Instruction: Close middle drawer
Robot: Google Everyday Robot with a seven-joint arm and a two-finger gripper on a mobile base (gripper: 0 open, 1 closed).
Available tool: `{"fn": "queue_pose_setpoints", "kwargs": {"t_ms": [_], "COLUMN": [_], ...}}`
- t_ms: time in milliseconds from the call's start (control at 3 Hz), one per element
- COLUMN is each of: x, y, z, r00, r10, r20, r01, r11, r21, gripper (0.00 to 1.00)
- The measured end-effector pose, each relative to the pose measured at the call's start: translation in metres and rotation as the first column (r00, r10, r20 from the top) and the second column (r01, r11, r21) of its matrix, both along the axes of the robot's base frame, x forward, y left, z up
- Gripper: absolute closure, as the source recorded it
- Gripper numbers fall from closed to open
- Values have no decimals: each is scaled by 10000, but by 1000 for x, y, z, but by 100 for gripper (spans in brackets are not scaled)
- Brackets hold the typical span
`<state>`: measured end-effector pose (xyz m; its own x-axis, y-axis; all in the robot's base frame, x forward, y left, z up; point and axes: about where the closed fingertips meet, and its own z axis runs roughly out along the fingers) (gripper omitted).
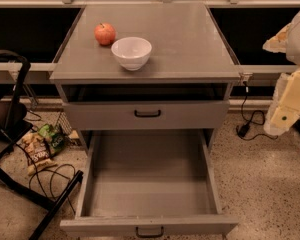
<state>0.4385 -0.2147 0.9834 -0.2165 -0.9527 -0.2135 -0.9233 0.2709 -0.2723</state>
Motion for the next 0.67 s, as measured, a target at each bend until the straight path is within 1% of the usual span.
{"fn": "queue_pose_setpoints", "kwargs": {"t_ms": [333,667], "x": [1,-1], "y": [0,7], "z": [1,-28], "r00": [10000,9997], "r10": [8,63], "r20": [38,-218], "r01": [-8,-63], "r11": [10000,10000], "r21": [-14,11], "gripper": [0,0]}}
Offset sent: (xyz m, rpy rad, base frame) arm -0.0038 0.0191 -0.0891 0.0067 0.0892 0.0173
